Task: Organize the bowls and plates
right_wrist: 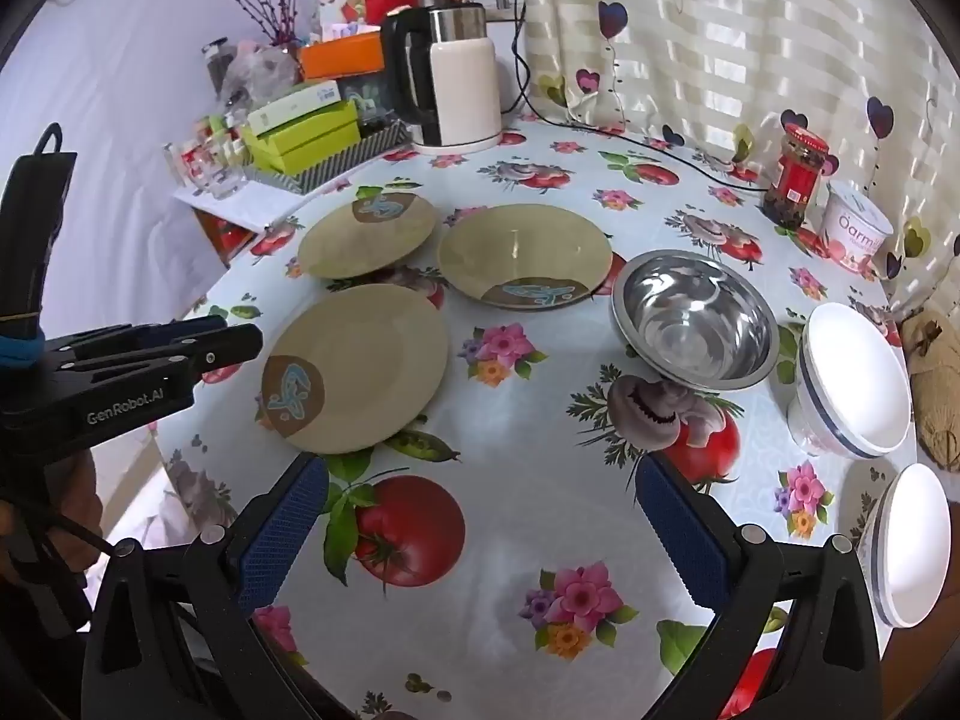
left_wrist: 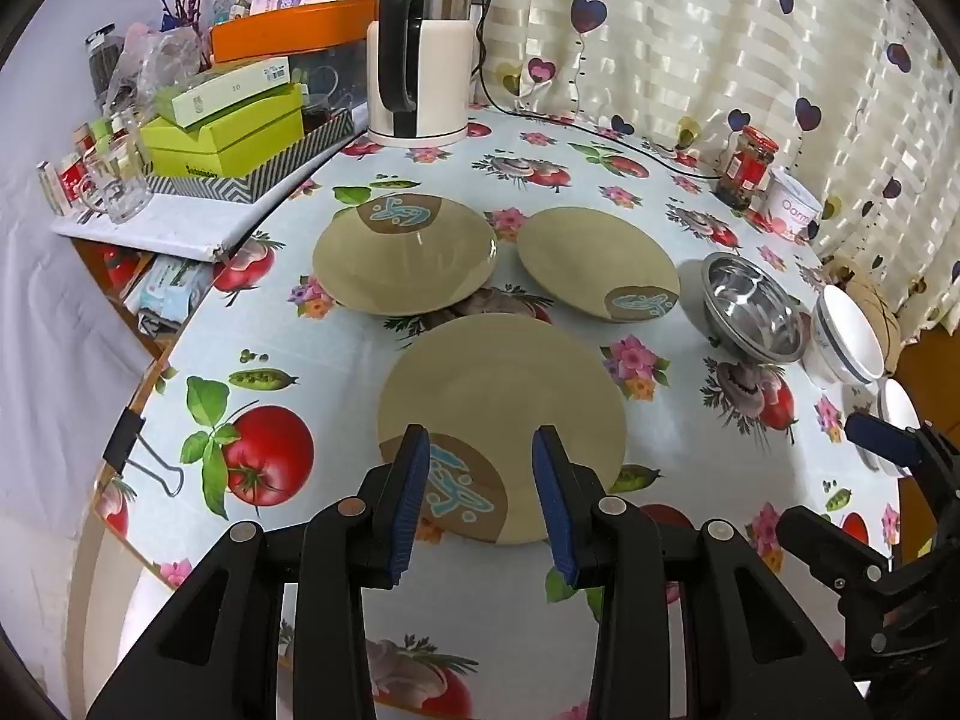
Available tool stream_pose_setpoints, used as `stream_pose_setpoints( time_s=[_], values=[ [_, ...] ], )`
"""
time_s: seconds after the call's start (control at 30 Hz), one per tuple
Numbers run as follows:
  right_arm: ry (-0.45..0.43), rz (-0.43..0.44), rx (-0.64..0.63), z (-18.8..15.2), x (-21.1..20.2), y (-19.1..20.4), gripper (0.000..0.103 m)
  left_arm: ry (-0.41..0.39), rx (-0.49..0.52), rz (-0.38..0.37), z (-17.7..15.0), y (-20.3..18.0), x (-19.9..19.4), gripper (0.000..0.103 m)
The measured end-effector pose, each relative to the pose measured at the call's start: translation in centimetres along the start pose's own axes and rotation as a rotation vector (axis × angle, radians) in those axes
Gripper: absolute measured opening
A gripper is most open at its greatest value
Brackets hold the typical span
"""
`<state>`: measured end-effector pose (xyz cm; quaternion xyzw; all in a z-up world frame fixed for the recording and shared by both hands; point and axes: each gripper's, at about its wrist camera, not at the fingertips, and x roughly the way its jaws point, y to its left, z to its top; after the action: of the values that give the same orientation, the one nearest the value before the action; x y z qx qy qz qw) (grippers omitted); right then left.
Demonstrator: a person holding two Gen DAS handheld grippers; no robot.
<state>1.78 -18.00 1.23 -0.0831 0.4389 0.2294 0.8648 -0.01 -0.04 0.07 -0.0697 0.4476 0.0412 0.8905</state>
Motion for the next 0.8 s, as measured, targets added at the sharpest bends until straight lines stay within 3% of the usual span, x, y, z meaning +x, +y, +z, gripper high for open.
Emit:
stream_pose_setpoints(
  time_s=[0.8],
  values=[
    [-0.003, 0.014, 0.010, -0.1, -0.4, 0.1, 0.103, -0.001, 0.000, 0.015, -0.2, 0.0, -0.5, 0.037]
  ],
)
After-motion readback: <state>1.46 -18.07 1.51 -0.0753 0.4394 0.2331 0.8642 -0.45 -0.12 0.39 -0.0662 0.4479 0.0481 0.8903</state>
